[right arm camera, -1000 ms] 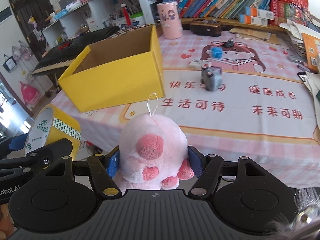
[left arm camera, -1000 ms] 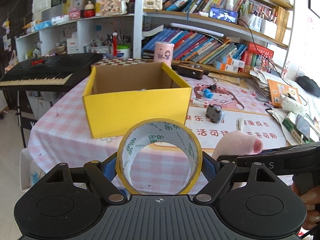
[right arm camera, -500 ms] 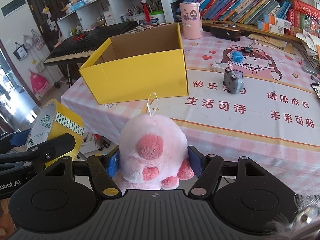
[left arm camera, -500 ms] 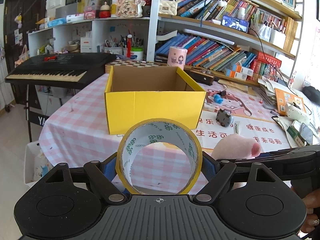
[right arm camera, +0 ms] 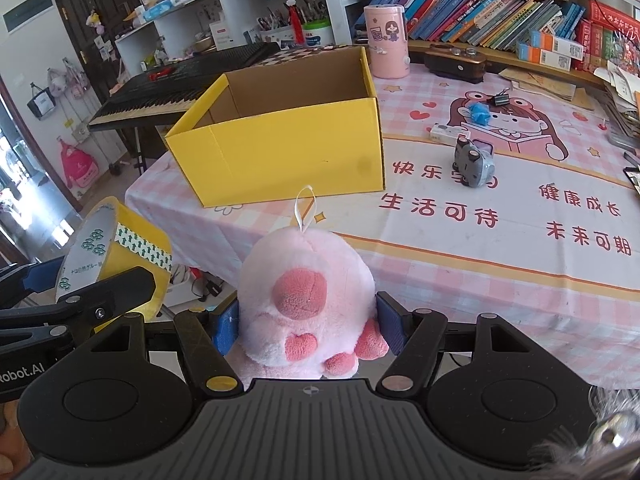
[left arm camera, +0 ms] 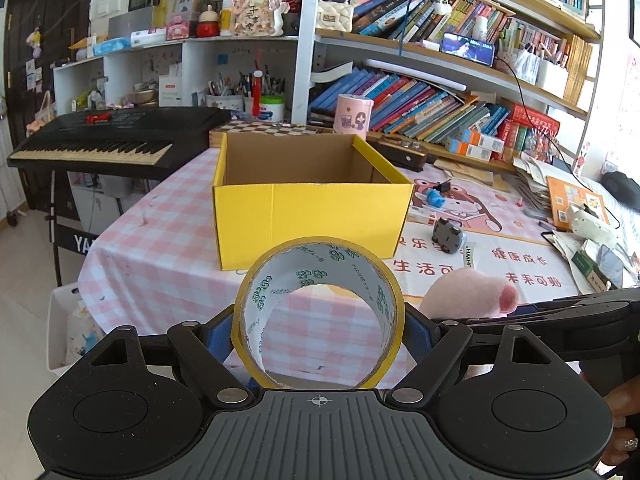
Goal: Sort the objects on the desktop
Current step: 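Lift the tape roll with the left tool while the right tool lifts the plush pig, then carry the tape roll and plush pig over the yellow box with both tools, then open the left tool to drop the tape roll while the right tool drops the pig, then move both tools back toward the grey toy car and blue bag, then grasp the grey toy car with the left tool while the right tool grasps the blue bag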
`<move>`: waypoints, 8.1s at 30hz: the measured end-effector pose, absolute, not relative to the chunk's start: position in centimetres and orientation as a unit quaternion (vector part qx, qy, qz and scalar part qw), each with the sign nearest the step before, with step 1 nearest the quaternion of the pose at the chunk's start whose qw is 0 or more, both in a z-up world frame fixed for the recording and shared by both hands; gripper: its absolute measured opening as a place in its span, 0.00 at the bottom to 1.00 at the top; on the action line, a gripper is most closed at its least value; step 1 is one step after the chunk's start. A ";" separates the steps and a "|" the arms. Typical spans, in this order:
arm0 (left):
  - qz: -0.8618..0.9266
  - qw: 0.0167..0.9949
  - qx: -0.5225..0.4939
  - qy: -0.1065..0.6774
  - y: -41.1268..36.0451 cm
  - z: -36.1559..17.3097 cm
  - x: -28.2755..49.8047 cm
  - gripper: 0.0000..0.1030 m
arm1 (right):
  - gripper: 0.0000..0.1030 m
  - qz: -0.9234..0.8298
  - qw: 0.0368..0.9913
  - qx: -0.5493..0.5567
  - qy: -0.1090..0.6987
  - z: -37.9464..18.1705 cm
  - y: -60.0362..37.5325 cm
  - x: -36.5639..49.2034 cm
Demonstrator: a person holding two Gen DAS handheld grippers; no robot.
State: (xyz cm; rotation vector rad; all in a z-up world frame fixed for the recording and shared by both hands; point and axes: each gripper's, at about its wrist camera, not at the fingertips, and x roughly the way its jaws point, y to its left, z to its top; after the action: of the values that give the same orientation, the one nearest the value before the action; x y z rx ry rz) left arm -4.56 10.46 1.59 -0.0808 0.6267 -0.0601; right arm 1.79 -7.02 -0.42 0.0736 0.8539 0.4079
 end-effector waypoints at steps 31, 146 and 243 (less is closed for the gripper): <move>0.006 0.981 -0.007 0.195 10.9 7.5 5.8 0.81 | 0.65 0.233 0.930 0.032 0.282 8.1 -7.2 13.8; 0.063 0.961 -0.016 0.269 10.5 3.3 1.0 0.96 | 0.88 0.140 0.947 -0.009 0.289 2.0 -7.2 5.7; -0.016 0.919 0.017 0.394 -13.8 -6.1 22.0 0.80 | 0.89 0.085 0.928 0.027 0.361 -2.0 -30.6 23.0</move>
State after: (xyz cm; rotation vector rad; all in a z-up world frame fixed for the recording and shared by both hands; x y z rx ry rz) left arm 21.96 -13.81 -6.07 0.0355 0.8096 -0.0327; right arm 22.97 -30.58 -1.98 0.0551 0.7408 0.1745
